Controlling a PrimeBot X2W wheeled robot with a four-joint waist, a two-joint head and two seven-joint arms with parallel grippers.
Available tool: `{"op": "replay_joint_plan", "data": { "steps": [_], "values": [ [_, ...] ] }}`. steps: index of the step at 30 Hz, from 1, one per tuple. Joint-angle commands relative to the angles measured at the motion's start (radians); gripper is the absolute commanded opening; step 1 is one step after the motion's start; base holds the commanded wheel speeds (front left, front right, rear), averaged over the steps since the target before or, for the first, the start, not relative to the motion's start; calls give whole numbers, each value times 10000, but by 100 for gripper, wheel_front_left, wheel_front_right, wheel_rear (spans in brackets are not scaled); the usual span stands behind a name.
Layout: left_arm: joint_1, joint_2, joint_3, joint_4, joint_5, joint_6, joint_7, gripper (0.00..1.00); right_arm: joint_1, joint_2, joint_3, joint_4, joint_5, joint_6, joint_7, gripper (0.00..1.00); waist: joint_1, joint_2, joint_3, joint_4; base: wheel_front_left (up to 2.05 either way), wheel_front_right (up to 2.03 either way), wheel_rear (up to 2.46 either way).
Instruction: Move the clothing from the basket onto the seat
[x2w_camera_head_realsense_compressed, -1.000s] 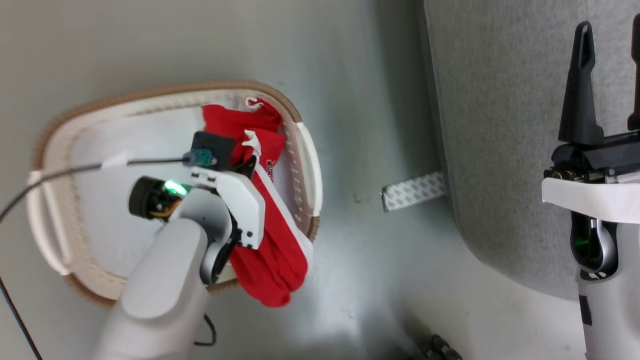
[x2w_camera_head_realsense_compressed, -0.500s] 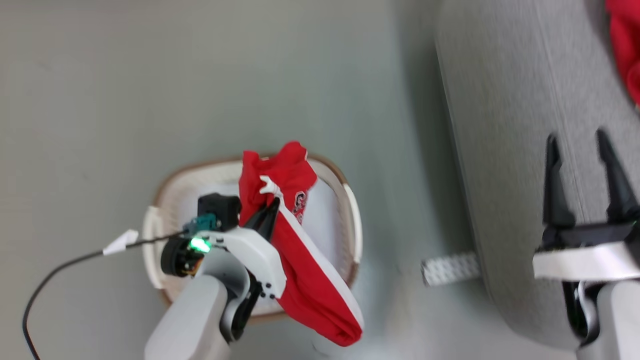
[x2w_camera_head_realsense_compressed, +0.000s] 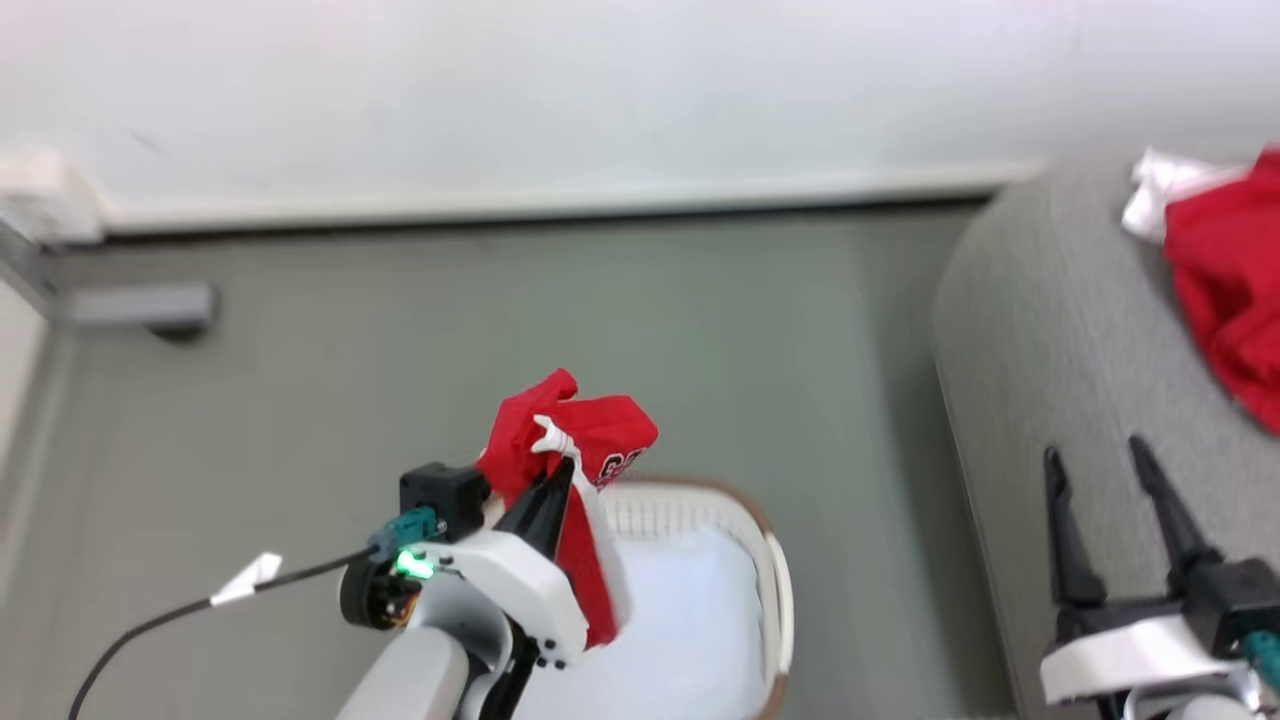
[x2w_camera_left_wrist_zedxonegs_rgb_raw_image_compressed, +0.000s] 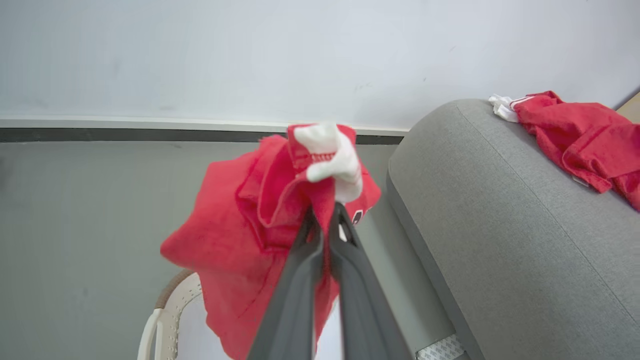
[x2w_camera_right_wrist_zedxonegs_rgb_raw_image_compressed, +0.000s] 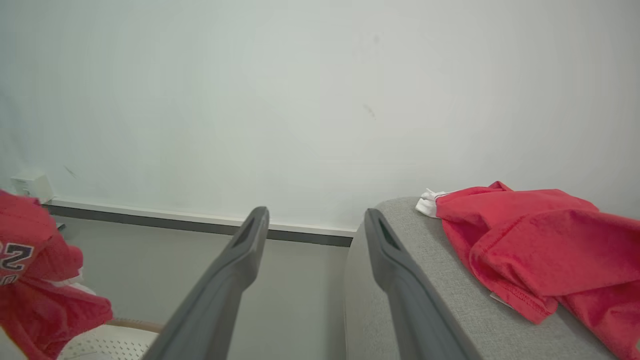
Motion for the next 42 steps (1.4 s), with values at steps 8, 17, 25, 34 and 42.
{"op": "replay_joint_plan", "data": {
  "steps": [8,17,25,34,42],
  "values": [
    [542,216,-2,-1051,-74,256,169,0,885,-27,676,250,364,-22,4,100,4,-1,-2176,565,0,0,0],
    [327,473,31,-2634,1,488,647,0,1144,-32,2005,-177,884,-24,5,100,4,-1,-2718,640,0,0,0],
    [269,547,-232,-3625,111,598,1171,0,868,-32,4408,-701,1252,-22,5,100,4,-1,-2882,620,0,0,0],
    [205,459,-501,-3814,80,583,1325,0,-265,-53,6256,389,1643,-22,5,100,4,-1,-2785,776,0,0,0],
    [154,206,-1040,-3771,6,448,1318,0,-1165,-36,7072,1646,2308,-22,5,100,4,-1,-2822,1159,0,0,0]
  ]
}}
